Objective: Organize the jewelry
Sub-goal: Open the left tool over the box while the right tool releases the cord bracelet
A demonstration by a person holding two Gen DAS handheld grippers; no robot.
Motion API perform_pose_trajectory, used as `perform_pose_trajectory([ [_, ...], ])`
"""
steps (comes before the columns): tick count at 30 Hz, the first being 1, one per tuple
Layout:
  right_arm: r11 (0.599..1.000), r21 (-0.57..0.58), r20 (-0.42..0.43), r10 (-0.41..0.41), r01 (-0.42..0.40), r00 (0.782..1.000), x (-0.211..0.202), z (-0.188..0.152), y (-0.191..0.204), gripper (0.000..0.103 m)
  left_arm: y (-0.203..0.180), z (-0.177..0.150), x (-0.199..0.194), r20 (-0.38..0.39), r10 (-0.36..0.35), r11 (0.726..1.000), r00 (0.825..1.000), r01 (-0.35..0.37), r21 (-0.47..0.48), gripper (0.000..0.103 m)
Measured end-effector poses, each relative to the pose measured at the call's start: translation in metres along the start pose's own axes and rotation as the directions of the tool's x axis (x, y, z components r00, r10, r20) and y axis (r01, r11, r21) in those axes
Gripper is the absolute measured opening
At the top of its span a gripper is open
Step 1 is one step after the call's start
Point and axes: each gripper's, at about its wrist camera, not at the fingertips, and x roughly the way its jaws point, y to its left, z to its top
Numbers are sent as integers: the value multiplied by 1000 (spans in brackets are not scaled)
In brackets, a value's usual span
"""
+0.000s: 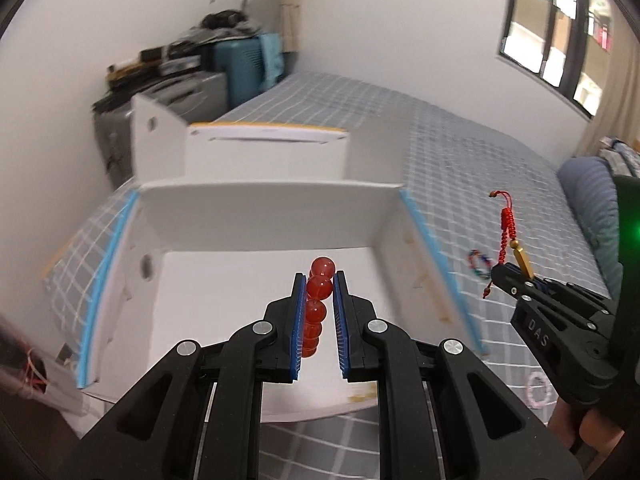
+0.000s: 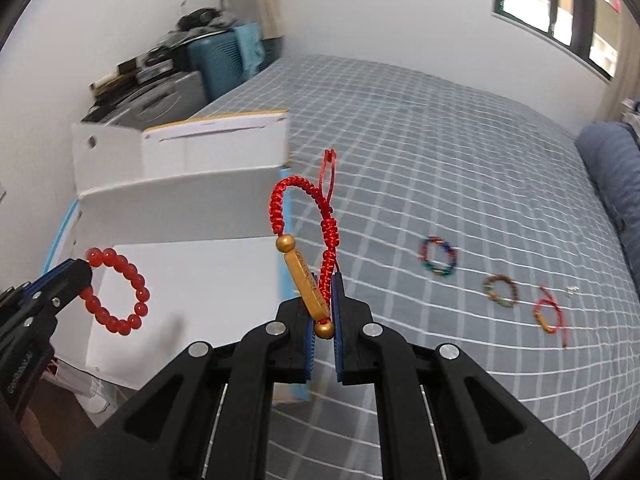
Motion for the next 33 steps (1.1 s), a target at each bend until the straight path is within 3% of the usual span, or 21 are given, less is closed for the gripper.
perform_pose_trajectory([
  [9,998,-63,-79,25,-30,997,51,-7,52,6,53,-7,25,-58,78,995,995,-81,-51,13],
  [21,996,-85,-166,2,-16,986,85,-18,57,7,69,-16,62,-148,111,992,983,-118,-41,13],
  [26,996,-89,-165,8,-23,986,84,-19,60,11,73,-18,70,-175,98,993,980,-108,-50,14],
  [28,995,-89,-159,19,-34,987,82,-18,62,21,73,-17,67,-155,140,989,978,-147,-36,15],
  [29,995,-89,-156,35,-49,987,81,-18,63,26,73,-16,64,-149,152,987,977,-159,-35,19],
  [30,994,-92,-154,42,-57,987,80,-18,64,29,73,-15,61,-142,156,986,977,-163,-37,35],
  [31,993,-95,-148,49,-64,988,78,-18,66,34,73,-15,59,-133,162,985,978,-169,-37,60],
  [32,992,-101,-140,55,-70,989,75,-18,68,40,72,-14,55,-115,177,983,978,-182,-34,69],
  [33,992,-108,-131,50,-65,990,73,-18,69,45,71,-13,52,-94,199,979,976,-202,-23,70],
])
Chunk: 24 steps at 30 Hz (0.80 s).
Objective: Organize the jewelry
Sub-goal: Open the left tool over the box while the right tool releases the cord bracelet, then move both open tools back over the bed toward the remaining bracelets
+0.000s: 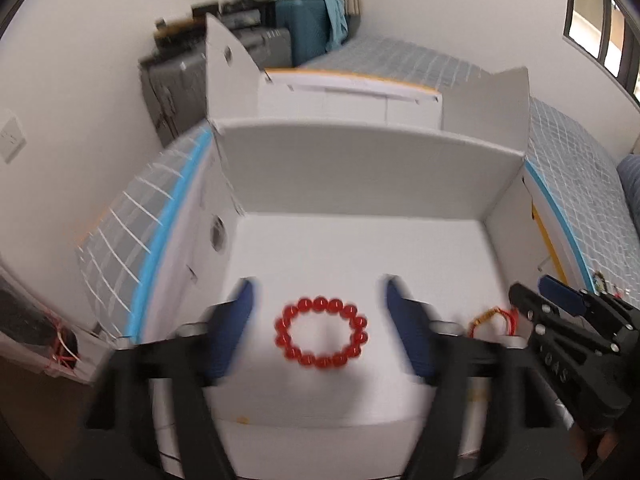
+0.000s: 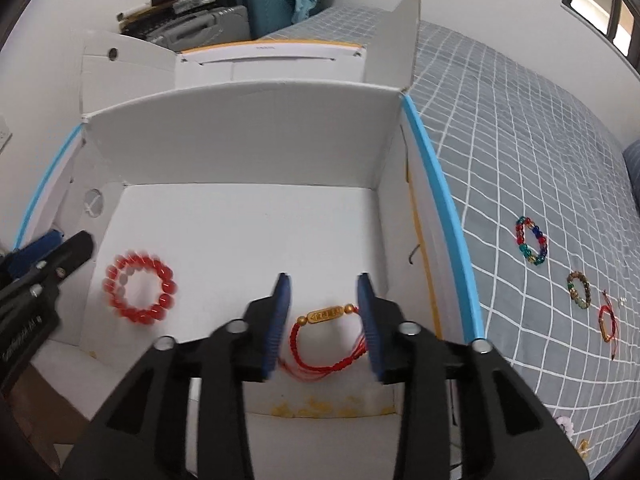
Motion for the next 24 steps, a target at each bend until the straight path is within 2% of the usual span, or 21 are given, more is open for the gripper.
perform_pose_trajectory([
  [1,1000,-7,19,-11,11,1000,-4,0,2,56,1,0,-1,3,12,1000,1000,-12,3,70],
  [2,1000,-10,31,-17,17,999,-7,0,3,62,2,1,-2,4,13,1000,1000,-13,2,70],
  [6,999,-18,74,-27,28,997,-21,1,6,75,7,2,-6,12,1,1000,1000,-1,-16,70],
  [11,999,1,118,-46,47,992,-34,1,3,92,10,2,-13,32,-10,999,999,12,-37,79],
  [16,998,24,140,-69,66,988,-43,0,-5,94,6,4,-18,55,-30,999,998,33,-42,92],
  [20,995,49,149,-90,84,985,-50,-1,-17,95,-4,6,-25,83,-38,999,996,41,-34,97],
  [24,988,94,145,-136,123,980,-57,-6,-41,95,-20,9,-31,104,-65,998,992,67,-12,97],
])
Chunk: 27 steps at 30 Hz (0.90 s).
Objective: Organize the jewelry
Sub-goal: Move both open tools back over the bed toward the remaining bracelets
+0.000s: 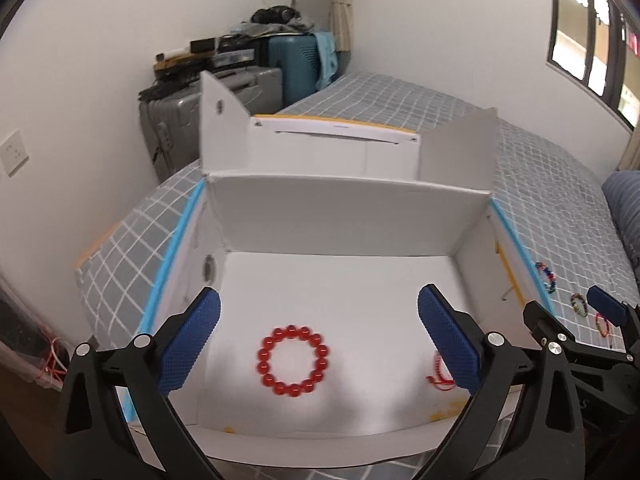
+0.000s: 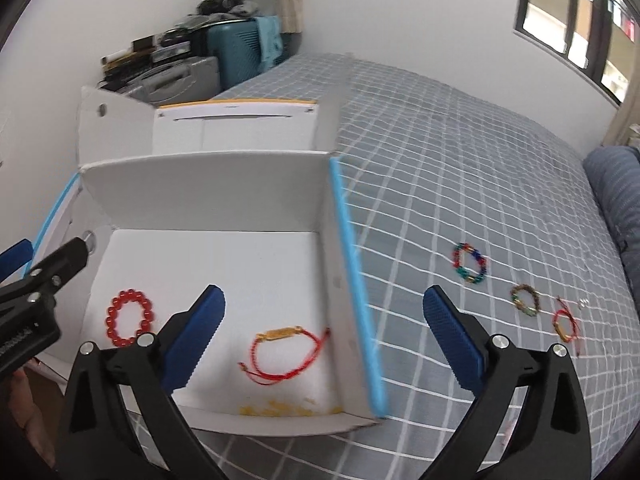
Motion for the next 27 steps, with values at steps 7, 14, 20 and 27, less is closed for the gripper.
perform_pose_trajectory([
  [7,997,52,14,-56,55,998,-14,-5,-58,95,-48,4,-5,-3,-65,997,998,65,35,97],
  [14,990,95,14,-109,107,994,-24,-12,-132,95,-115,6,-6,-20,-135,988,991,136,73,97],
  [20,975,163,-1,-153,151,988,-21,-20,-199,95,-189,9,-1,-37,-203,968,979,206,144,97],
  [27,953,231,-52,-190,197,980,1,-37,-266,95,-269,9,27,-84,-251,941,964,264,214,97],
])
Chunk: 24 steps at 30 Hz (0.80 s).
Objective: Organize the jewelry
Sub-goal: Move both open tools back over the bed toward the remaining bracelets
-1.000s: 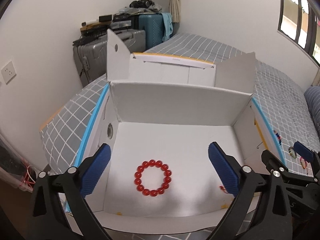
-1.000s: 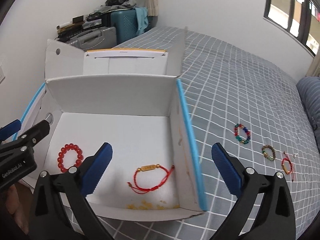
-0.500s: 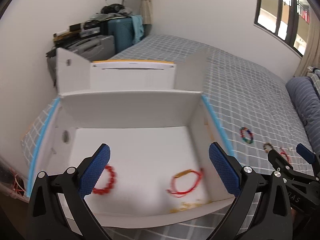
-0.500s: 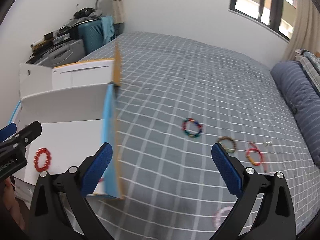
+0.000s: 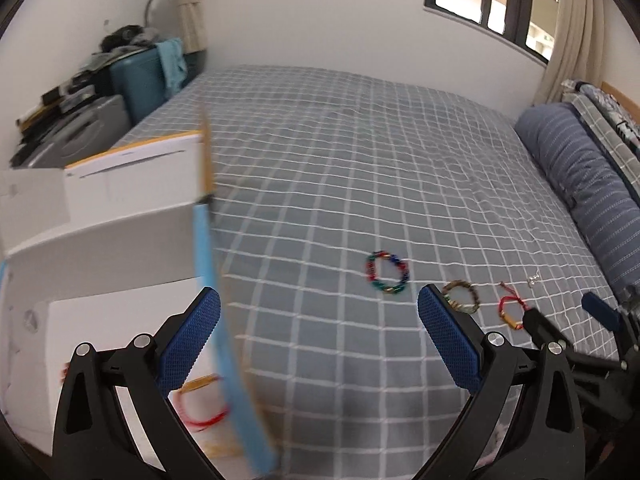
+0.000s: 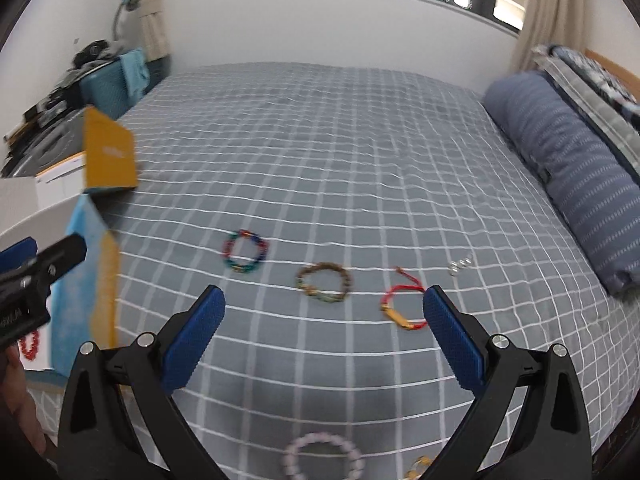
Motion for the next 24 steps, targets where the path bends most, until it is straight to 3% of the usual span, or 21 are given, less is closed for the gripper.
perform_pose_trajectory([
  [4,1000,19,-50,-21,22,999,27,-2,-26,95,-31,10,42,-54,-27,999,998,28,33,97],
  [10,999,27,-122,-34,37,992,66,-6,-53,95,-56,18,98,-109,10,998,994,-3,65,97],
  [24,996,84,-285,-11,37,958,138,-15,-85,95,-82,15,199,-216,56,992,975,-29,123,97],
])
